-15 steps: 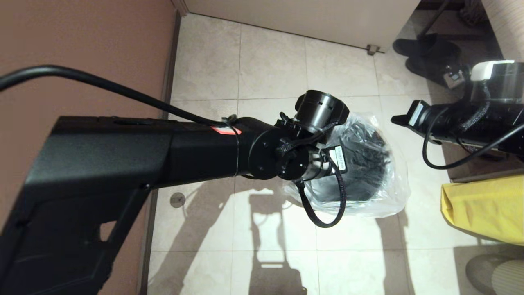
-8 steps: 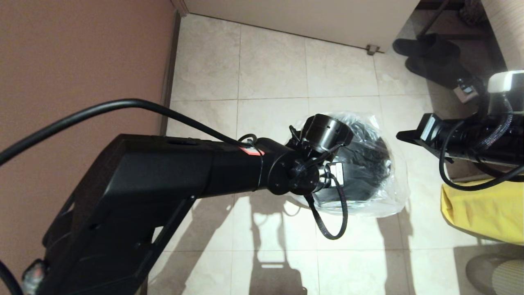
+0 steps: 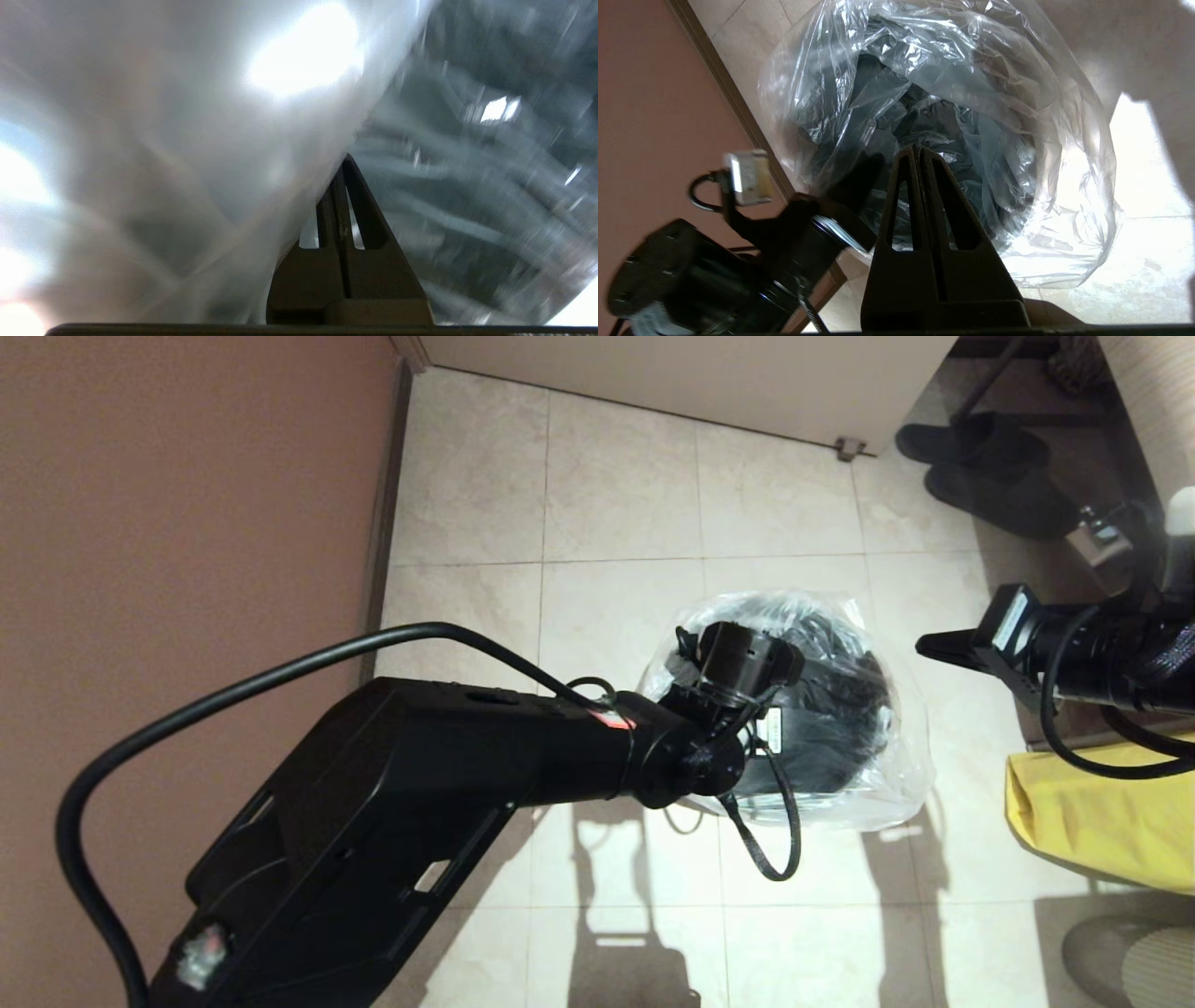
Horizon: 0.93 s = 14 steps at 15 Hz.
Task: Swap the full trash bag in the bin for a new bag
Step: Put the new garbage bag on the trash can
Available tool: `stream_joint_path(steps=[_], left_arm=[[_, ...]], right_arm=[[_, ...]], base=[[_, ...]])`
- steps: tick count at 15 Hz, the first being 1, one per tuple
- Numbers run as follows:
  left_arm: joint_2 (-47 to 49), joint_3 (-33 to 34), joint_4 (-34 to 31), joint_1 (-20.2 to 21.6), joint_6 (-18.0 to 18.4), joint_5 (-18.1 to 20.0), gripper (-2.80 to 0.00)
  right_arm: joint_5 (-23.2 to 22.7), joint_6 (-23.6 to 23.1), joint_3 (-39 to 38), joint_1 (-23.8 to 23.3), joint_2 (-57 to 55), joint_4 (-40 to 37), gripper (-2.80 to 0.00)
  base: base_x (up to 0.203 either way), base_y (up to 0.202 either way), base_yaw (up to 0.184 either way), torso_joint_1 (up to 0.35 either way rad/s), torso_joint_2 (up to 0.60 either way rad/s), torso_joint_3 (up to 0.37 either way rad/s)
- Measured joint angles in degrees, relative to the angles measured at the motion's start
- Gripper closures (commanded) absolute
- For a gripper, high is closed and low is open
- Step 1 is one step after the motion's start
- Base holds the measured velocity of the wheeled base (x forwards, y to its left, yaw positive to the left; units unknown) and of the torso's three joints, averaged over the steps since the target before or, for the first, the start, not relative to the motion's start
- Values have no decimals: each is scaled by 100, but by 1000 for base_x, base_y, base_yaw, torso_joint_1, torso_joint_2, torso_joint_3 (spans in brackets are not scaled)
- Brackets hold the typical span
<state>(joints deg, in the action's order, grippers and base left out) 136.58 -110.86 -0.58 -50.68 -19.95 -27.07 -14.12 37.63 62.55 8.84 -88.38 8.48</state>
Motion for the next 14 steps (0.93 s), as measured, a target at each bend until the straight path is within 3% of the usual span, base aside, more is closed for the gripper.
stream_joint_path(steps=[5,10,14], left_arm=[[-125,0,543,82,216,-341,0],[-214,-13,944,52,234,-356,0],[-270,182,906,-12,251,-321,0]], right_arm=[[-106,25,-327,80,87,11,0],[-107,16,-417,91,141,20,0],[-100,19,-492,85,147,50,0]], base=[[0,0,0,0,0,0],[0,0,0,0,0,0],[0,0,0,0,0,0]])
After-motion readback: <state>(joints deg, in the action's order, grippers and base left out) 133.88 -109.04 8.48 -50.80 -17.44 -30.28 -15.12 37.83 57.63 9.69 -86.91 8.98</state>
